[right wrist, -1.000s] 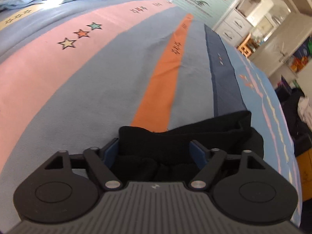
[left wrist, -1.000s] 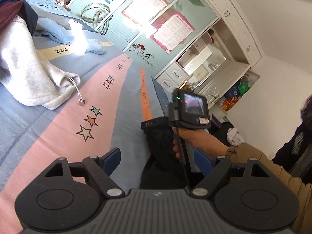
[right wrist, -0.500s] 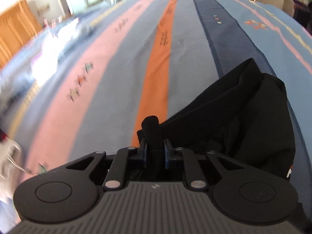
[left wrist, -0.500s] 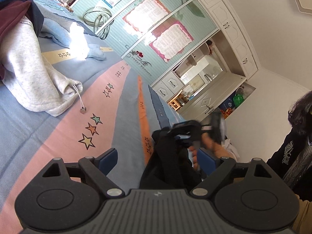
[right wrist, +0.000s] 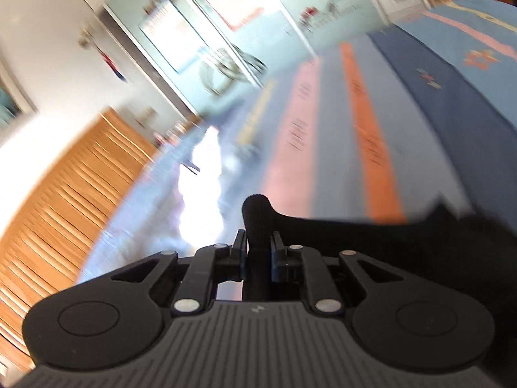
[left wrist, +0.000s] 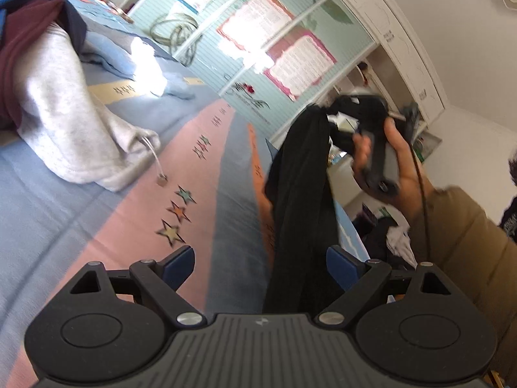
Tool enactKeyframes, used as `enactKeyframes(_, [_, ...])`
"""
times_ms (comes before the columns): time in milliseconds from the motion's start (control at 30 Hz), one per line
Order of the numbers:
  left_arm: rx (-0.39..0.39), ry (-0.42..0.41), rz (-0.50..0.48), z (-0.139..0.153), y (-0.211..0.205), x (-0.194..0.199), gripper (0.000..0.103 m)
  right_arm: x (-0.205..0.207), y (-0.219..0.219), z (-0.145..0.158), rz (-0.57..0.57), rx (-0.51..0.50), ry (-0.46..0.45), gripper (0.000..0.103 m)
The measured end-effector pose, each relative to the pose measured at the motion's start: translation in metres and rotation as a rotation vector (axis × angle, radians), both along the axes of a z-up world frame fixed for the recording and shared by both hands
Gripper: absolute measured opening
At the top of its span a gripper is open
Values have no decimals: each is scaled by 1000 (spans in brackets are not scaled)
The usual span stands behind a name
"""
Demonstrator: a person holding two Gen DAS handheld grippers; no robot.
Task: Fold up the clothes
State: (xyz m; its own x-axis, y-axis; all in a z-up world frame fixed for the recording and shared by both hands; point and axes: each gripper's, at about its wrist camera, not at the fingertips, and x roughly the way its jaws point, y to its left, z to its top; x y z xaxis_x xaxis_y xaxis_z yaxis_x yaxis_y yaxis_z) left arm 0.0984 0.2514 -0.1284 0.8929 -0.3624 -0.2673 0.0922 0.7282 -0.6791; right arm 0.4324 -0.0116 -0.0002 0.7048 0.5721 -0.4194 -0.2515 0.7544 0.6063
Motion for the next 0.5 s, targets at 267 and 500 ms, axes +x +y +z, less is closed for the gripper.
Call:
enactKeyframes(267, [65, -9, 56, 3, 6, -2, 90, 18, 52, -27, 126, -101, 90, 51])
enactKeyframes(500, [75, -7, 28, 16, -1, -9, 90, -175, -73, -75, 141, -58, 110, 53])
